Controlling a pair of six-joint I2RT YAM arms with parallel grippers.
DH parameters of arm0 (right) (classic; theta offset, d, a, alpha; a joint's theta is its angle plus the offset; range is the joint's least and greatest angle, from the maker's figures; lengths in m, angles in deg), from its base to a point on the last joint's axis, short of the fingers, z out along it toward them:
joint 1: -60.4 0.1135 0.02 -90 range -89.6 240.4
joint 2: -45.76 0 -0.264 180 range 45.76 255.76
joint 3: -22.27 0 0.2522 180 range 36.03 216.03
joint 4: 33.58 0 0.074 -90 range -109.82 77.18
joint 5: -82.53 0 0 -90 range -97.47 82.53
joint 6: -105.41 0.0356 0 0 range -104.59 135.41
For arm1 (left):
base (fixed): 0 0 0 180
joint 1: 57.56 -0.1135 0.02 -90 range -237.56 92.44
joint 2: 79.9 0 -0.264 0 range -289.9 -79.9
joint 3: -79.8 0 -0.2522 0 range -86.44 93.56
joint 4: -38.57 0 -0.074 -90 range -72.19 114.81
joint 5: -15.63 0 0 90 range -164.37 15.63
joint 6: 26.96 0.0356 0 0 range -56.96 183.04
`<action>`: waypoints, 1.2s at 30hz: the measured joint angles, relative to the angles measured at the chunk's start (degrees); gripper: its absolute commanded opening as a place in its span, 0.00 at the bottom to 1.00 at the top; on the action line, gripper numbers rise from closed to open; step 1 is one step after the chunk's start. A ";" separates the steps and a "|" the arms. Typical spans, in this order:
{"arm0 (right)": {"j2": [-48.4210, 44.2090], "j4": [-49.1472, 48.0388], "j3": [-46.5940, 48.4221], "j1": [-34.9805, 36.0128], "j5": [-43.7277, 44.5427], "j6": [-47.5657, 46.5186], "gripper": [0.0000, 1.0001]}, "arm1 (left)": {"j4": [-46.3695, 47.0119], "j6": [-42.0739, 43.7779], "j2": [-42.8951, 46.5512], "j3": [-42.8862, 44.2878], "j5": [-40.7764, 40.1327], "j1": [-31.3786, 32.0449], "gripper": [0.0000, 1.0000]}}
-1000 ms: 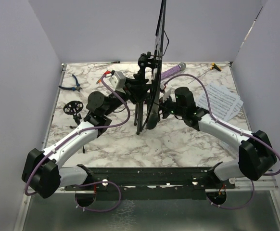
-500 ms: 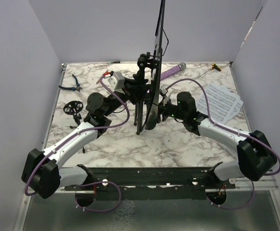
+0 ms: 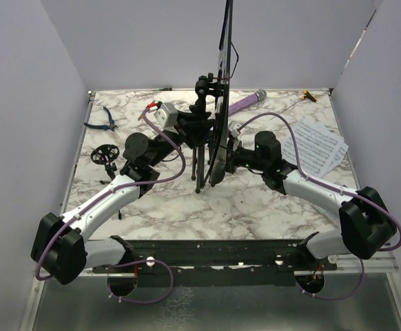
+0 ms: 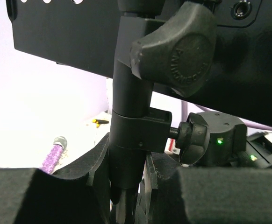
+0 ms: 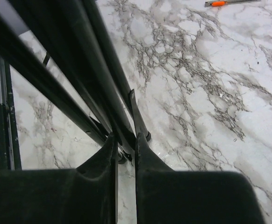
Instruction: Set up the instrument practice props
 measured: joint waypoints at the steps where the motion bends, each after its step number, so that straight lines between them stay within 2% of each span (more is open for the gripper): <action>1: 0.00 -0.04 0.02 0.09 -0.24 -0.57 0.01 | 0.00 0.13 0.00 0.00 -0.17 0.00 0.00; 11: -0.66 0.72 0.13 1.01 3.37 -3.65 0.01 | -0.85 1.68 -0.02 0.39 -2.16 -0.07 0.00; 29: -4.50 11.67 4.66 1.05 19.26 -7.98 0.01 | -12.50 5.22 -5.73 12.02 -2.10 -0.04 0.00; 36: -5.33 14.99 5.14 1.07 25.46 -9.73 0.00 | -21.79 8.61 -7.21 17.00 -2.58 0.39 0.00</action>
